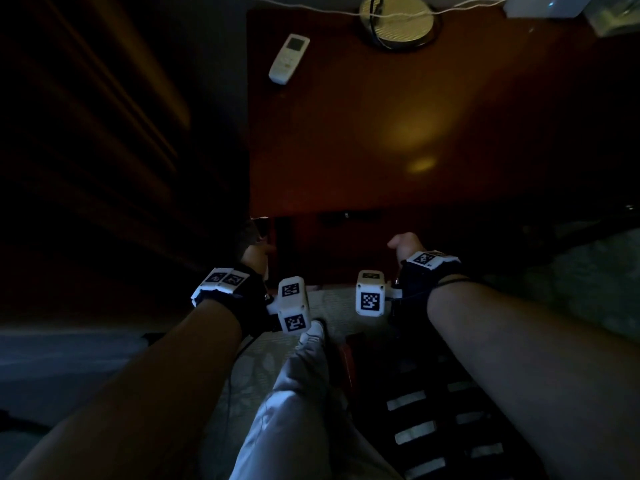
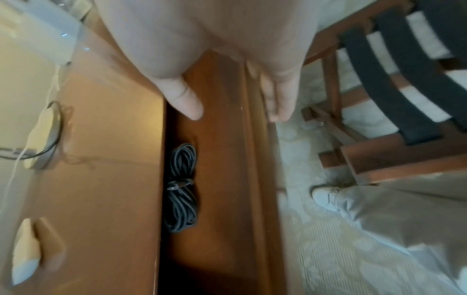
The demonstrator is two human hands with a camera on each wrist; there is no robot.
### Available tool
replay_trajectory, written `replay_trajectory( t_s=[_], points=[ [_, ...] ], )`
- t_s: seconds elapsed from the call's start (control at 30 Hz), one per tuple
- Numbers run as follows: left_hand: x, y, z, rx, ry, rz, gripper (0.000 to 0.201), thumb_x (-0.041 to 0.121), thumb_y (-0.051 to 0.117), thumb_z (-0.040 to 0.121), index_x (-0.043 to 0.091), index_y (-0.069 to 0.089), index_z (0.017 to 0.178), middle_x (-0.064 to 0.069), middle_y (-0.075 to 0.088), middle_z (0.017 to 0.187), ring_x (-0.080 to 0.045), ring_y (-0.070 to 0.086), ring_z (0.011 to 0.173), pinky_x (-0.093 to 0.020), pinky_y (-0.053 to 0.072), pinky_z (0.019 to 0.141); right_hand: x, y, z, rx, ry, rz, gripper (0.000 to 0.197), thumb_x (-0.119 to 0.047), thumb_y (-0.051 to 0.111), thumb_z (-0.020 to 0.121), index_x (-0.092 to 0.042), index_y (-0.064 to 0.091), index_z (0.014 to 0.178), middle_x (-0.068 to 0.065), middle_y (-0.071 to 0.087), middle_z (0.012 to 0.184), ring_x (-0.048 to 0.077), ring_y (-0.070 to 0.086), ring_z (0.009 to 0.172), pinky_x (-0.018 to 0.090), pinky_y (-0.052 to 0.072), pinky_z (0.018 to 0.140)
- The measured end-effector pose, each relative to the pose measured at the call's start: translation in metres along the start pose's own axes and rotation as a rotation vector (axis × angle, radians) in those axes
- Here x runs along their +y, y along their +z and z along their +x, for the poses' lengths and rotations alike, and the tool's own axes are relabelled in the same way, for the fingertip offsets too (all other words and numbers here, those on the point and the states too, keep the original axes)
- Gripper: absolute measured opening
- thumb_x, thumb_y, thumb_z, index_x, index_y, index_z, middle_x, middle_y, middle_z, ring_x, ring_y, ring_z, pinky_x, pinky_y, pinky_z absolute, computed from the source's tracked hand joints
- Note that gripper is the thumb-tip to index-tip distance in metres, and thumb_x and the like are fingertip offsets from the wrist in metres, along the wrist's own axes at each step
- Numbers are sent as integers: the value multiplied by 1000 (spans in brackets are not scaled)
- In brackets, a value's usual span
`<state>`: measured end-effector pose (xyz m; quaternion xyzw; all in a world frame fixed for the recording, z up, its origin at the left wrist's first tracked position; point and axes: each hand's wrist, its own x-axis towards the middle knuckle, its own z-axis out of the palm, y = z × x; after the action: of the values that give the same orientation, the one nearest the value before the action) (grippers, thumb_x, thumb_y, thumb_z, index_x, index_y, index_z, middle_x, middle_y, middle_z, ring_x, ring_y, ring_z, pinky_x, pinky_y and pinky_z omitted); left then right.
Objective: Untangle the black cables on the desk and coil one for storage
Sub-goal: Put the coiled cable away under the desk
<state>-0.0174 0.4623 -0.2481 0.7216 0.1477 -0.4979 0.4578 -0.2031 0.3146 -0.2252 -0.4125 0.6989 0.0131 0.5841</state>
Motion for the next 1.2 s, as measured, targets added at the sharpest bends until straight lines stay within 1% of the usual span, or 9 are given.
replay_trajectory(
  t_s=[0.07,0.23,0.37,0.47,0.57,0.73,0.9,1.1,1.2],
  points=[
    [6,1,3,-32,0,-67,31,18,46,96,7,52,68,-3,55,41,-20,50,46,-29,39,53,-14,4,-2,43,90,91,30,-18,44,97,3,51,117,27,41,138,41,44,124,44,37,107],
    [25,9,3,-6,55,-181,29,17,50,94,10,51,66,-4,53,56,-19,48,52,-30,41,58,-34,7,9,52,99,191,42,-19,49,95,6,46,129,22,46,111,39,44,124,48,37,106],
    [39,13,3,20,59,-206,29,17,50,93,11,50,65,-1,53,41,-20,47,53,-30,40,56,-45,12,10,39,106,290,45,-26,52,88,0,46,124,20,45,125,37,49,116,47,41,99],
    [49,16,7,3,64,-215,29,18,49,94,10,52,66,-8,59,62,-19,49,47,-28,39,54,-53,12,14,31,116,339,55,-33,56,85,-3,46,130,18,45,136,38,49,118,50,42,100],
    [57,20,6,-31,10,-209,27,28,52,91,8,58,75,-6,60,49,-22,57,47,-31,43,55,-63,11,16,38,96,310,60,-43,59,87,-11,46,137,17,43,140,35,49,112,44,47,93],
    [71,27,7,-77,-18,-271,33,31,56,89,6,60,110,-15,64,92,-34,62,82,-42,51,78,-82,14,19,14,67,268,73,-53,59,87,-11,39,144,16,40,145,29,46,107,38,41,81],
    [86,31,17,-65,-35,-265,27,31,57,92,6,60,101,-16,63,93,-34,62,84,-44,51,80,-93,17,20,-6,45,187,65,-53,49,94,-22,34,148,15,33,151,33,46,116,39,40,81],
    [97,38,24,-28,-67,-273,39,33,57,93,8,50,122,-17,59,99,-33,59,83,-41,51,73,-103,14,19,-28,68,161,73,-54,54,91,-19,28,150,17,34,150,33,49,113,37,38,56],
    [100,37,25,-3,-55,-250,41,31,58,92,7,49,123,-15,56,93,-30,59,74,-36,48,60,-105,13,22,-29,45,201,66,-45,59,90,-19,37,146,18,35,148,31,49,86,38,40,58]
  ],
)
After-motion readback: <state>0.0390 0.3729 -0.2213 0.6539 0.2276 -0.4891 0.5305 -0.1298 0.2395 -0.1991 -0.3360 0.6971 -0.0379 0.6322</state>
